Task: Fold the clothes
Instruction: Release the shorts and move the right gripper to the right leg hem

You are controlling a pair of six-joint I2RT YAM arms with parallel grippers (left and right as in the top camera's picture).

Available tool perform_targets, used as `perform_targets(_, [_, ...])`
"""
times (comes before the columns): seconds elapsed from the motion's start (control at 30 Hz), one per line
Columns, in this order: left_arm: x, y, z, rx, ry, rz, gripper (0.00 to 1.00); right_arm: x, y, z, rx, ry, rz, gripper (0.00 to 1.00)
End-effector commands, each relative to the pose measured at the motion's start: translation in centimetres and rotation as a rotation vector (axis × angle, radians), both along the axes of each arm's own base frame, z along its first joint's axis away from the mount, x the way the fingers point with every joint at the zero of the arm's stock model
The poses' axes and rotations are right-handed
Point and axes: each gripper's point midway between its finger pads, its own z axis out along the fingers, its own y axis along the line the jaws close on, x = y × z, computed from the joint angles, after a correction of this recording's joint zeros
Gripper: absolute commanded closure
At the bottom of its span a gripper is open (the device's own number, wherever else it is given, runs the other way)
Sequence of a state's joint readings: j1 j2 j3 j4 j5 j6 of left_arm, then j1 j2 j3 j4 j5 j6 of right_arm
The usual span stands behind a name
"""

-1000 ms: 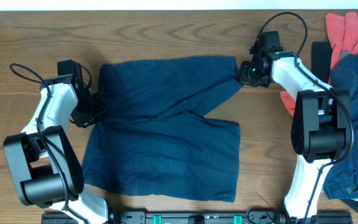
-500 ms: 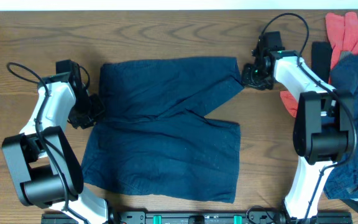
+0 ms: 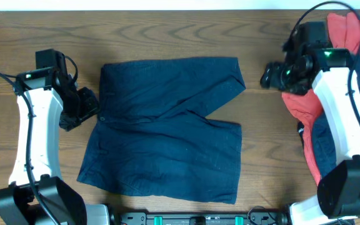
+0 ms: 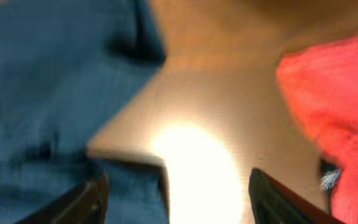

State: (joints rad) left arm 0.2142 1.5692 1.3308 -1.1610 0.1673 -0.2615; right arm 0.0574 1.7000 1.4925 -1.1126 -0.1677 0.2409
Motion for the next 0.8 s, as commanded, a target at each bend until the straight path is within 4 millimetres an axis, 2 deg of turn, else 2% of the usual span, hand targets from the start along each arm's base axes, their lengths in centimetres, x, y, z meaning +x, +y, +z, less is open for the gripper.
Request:
perform_targets(0.0, [-1.4, -1.7, -1.7, -0.085, 0.067, -0.015, 0.37, -4.2, 4.0, -3.0, 0.048, 0.177, 0.16, 0.3])
perform_targets(0.13, [-3.9, -2.9, -4.1, -0.106, 0.162, -0.037, 0.37, -9.5, 6.6, -6.0, 0.021, 0.353, 0.192, 0.27])
perform_targets(0.2, [-5.1, -3.4, -5.5, -0.112, 0.198, -0.047, 0.37, -11.1, 7.1, -7.9, -0.004, 0.398, 0.161, 0.25])
perform_targets(0.37, [-6.1, -3.8, -8.9, -0.113, 0.199, -0.052, 0.37, -11.8, 7.6, -12.2, -0.046, 0.351, 0.148, 0.26])
perform_targets(0.5, [-7.0, -3.9, -10.5, -0.114, 0.21, -0.049, 0.37, -11.6, 8.0, -14.2, -0.029, 0.301, 0.151, 0.29])
perform_targets(0.6, [-6.9, -3.9, -11.4, -0.11, 0.188, -0.05, 0.37, -11.0, 8.2, -15.2, -0.015, 0.25, 0.154, 0.41])
perform_targets(0.67, [-6.6, -3.8, -11.8, -0.106, 0.169, -0.048, 0.37, -10.6, 8.4, -15.9, -0.005, 0.216, 0.155, 0.61])
perform_targets(0.73, [-6.2, -3.8, -12.1, -0.102, 0.147, -0.048, 0.37, -10.2, 8.5, -16.2, 0.003, 0.187, 0.155, 0.89])
perform_targets(0.77, [-5.9, -3.7, -12.3, -0.1, 0.134, -0.048, 0.37, -9.9, 8.6, -16.3, 0.005, 0.171, 0.155, 0.99])
